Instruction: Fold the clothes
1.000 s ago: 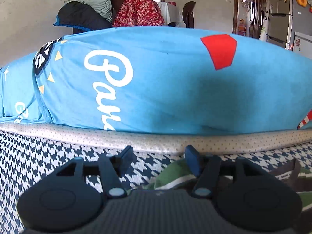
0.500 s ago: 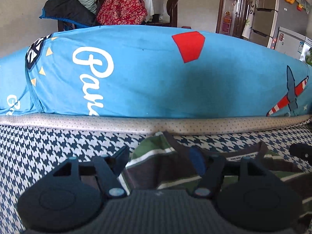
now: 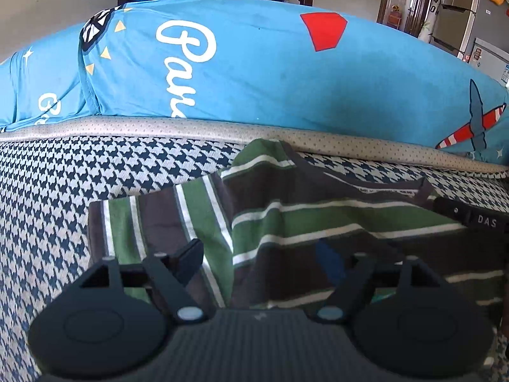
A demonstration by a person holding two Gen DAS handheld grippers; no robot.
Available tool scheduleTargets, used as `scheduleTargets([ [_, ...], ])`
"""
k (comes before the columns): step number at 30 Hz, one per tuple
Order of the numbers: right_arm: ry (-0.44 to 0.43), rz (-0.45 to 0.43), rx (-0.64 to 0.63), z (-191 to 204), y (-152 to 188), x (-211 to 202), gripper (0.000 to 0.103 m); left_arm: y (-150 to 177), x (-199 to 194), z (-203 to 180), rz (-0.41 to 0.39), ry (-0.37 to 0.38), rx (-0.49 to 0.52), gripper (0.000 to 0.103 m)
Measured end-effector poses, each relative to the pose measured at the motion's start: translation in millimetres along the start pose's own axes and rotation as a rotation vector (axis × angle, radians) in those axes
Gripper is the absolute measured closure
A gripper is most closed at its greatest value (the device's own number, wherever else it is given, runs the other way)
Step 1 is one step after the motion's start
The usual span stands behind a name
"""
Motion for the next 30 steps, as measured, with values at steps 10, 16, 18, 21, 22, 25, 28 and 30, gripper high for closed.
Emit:
scheduleTargets([
  [10,0.100,-0.005,-0.192,22.4,0.1,13.7,0.094,-0.1,-5.0,-4.8,0.007,0.023,-0.016,0.016],
  [16,0.155,-0.043,-0.222,26.9,-10.9,12.1,0.101,4.0,-2.8,-8.5,0.016,0.020,0.001,0.012],
  [18,0.174,-0.096,-0.204,24.5,-20.9,5.2,0.101,5.0,-2.0,-10.1,0.019,0.023,0.007,0.011],
  [21,0.207,-0.190,-0.162,19.1,-36.5,-6.6,0.101,7.5,0.8,-12.9,0.028,0.022,0.018,0.010],
  [22,0.221,-0.223,-0.144,16.4,-41.2,-9.8,0.101,8.3,1.5,-14.2,0.031,0.022,0.021,0.010],
  [25,0.237,-0.215,-0.103,6.2,-46.6,-2.8,0.101,10.6,3.3,-18.5,0.039,0.021,0.032,0.007],
  [28,0.237,-0.140,-0.052,-6.2,-42.5,11.0,0.100,12.9,5.1,-22.9,0.046,0.020,0.043,0.004],
  [30,0.225,-0.129,-0.010,-12.8,-40.4,10.7,0.100,14.5,6.3,-25.8,0.052,0.019,0.050,0.003],
])
Point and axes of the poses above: each gripper's, at about its wrist camera, not at the fingertips, and x roughly the way its jaws point, z to its left, y to its underside, the point moved 4 cm from there along x, roughly the way its jaws point, and after that the axes turned 6 degrees about -x, right-handed, at the moved point
